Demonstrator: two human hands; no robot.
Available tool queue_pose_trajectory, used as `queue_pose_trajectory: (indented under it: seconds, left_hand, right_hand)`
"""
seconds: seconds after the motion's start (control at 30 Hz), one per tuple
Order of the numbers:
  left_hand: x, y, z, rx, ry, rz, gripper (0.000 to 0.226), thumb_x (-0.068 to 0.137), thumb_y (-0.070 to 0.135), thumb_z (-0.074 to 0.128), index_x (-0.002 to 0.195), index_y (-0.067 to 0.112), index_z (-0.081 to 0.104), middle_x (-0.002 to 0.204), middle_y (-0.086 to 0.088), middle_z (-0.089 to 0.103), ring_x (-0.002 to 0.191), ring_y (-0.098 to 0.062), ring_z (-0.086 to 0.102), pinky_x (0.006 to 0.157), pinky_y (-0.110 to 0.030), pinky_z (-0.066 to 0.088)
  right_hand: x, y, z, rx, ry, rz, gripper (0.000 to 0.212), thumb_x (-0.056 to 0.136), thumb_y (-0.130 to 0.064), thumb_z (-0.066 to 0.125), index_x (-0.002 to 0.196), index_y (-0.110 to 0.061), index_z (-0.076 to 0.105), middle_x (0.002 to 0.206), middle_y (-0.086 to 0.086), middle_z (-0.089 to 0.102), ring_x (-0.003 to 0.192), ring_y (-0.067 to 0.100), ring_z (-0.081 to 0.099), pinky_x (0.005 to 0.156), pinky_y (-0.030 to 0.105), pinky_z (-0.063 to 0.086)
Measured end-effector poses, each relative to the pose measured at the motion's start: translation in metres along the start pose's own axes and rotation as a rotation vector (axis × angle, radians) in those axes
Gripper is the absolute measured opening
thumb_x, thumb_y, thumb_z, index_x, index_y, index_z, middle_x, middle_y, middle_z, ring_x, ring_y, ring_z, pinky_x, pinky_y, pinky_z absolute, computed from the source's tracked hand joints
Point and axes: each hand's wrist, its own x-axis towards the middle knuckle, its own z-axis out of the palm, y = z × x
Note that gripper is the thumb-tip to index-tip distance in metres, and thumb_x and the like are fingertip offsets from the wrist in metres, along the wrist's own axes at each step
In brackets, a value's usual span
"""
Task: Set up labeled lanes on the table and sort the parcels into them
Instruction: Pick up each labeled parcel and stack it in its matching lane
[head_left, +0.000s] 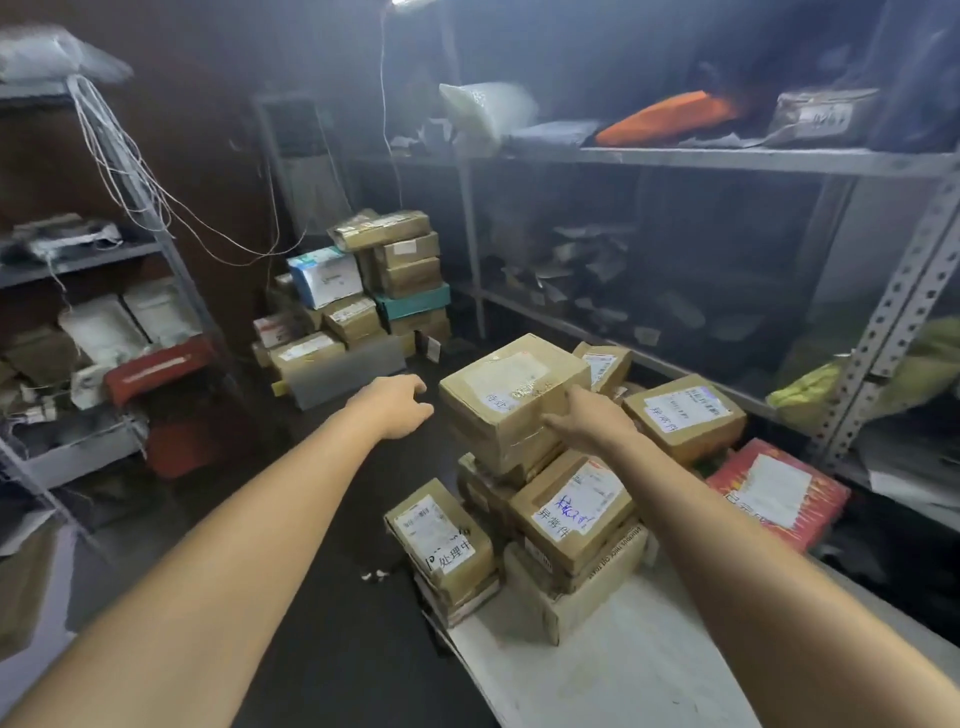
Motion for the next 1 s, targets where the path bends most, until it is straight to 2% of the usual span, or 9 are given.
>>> queue_pose_trajectory:
  seconds: [0.13, 0.17, 0.23, 0.33, 0.47, 0.6, 0.73, 0.83, 1.0]
  left_hand:
    - [0.071, 0.004, 0.001, -0.075, -0.011, 0.097, 0.05, 0.1, 0.045, 0.052, 0.145, 0.025, 0.048, 0.144, -0.007, 0.055, 0.127, -0.03, 0.054, 0.104, -0.043, 0.048]
    - [0.089, 0.007, 0.002, -0.1, -0.021, 0.125, 0.051, 0.1, 0.045, 0.051, 0.146, 0.023, 0.048, 0.145, -0.007, 0.054, 0.129, -0.03, 0.053, 0.106, -0.042, 0.046]
    - [0.12, 0.014, 0.006, -0.161, -0.041, 0.175, 0.052, 0.1, 0.043, 0.051, 0.146, 0.02, 0.048, 0.147, -0.008, 0.051, 0.132, -0.03, 0.05, 0.108, -0.04, 0.043]
    - [0.162, 0.02, 0.018, -0.219, -0.115, 0.263, 0.055, 0.098, 0.047, 0.055, 0.145, 0.019, 0.049, 0.147, -0.006, 0.051, 0.131, -0.028, 0.051, 0.107, -0.039, 0.044]
    - [0.189, 0.028, 0.037, -0.267, -0.27, 0.348, 0.044, 0.096, 0.045, 0.054, 0.132, 0.02, 0.058, 0.131, -0.005, 0.062, 0.115, -0.026, 0.058, 0.098, -0.038, 0.047]
    - [0.202, 0.032, 0.043, -0.357, -0.369, 0.383, 0.045, 0.096, 0.044, 0.057, 0.129, 0.013, 0.058, 0.122, -0.005, 0.063, 0.108, -0.026, 0.061, 0.101, -0.044, 0.048]
    - [0.208, 0.027, 0.04, -0.446, -0.418, 0.408, 0.037, 0.094, 0.043, 0.062, 0.123, 0.019, 0.058, 0.117, -0.002, 0.064, 0.097, -0.02, 0.063, 0.091, -0.042, 0.052]
    - [0.203, 0.025, 0.033, -0.553, -0.453, 0.408, 0.043, 0.094, 0.042, 0.064, 0.13, 0.021, 0.052, 0.116, 0.001, 0.063, 0.093, -0.017, 0.062, 0.072, -0.036, 0.051]
    - [0.178, 0.043, 0.009, -0.731, -0.518, 0.485, 0.047, 0.097, 0.036, 0.063, 0.14, 0.026, 0.046, 0.119, 0.006, 0.062, 0.096, -0.013, 0.063, 0.074, -0.039, 0.055]
  right_hand:
    - [0.034, -0.01, 0.012, 0.186, 0.111, 0.135, 0.051, 0.097, -0.053, 0.049, 0.123, -0.01, 0.049, 0.108, 0.005, 0.066, 0.088, 0.02, 0.063, 0.068, 0.034, 0.054]
    - [0.043, -0.012, 0.017, 0.248, 0.145, 0.169, 0.058, 0.095, -0.057, 0.048, 0.128, -0.01, 0.048, 0.112, 0.005, 0.066, 0.09, 0.021, 0.064, 0.069, 0.035, 0.055]
    - [0.055, -0.014, 0.028, 0.376, 0.214, 0.227, 0.066, 0.092, -0.059, 0.051, 0.139, -0.013, 0.046, 0.126, 0.004, 0.065, 0.105, 0.024, 0.065, 0.082, 0.042, 0.058]
    - [0.066, -0.024, 0.045, 0.51, 0.303, 0.328, 0.07, 0.089, -0.058, 0.056, 0.146, -0.02, 0.042, 0.139, 0.002, 0.058, 0.122, 0.027, 0.058, 0.097, 0.047, 0.052]
    - [0.071, -0.032, 0.062, 0.641, 0.359, 0.489, 0.068, 0.086, -0.051, 0.067, 0.141, -0.019, 0.043, 0.132, -0.001, 0.057, 0.118, 0.024, 0.057, 0.097, 0.047, 0.053]
    - [0.071, -0.039, 0.08, 0.865, 0.416, 0.599, 0.071, 0.081, -0.044, 0.075, 0.139, -0.022, 0.041, 0.129, -0.003, 0.058, 0.115, 0.023, 0.059, 0.091, 0.051, 0.056]
    - [0.071, -0.044, 0.083, 0.936, 0.503, 0.635, 0.067, 0.078, -0.038, 0.077, 0.135, -0.023, 0.045, 0.126, -0.002, 0.061, 0.11, 0.023, 0.063, 0.088, 0.05, 0.058]
    - [0.069, -0.046, 0.078, 0.956, 0.564, 0.619, 0.086, 0.069, -0.038, 0.081, 0.145, -0.025, 0.041, 0.132, -0.002, 0.059, 0.111, 0.022, 0.064, 0.088, 0.05, 0.058]
    - [0.043, -0.04, 0.041, 1.024, 0.666, 0.566, 0.069, 0.081, -0.018, 0.079, 0.142, -0.022, 0.047, 0.126, -0.002, 0.065, 0.098, 0.019, 0.071, 0.082, 0.043, 0.062]
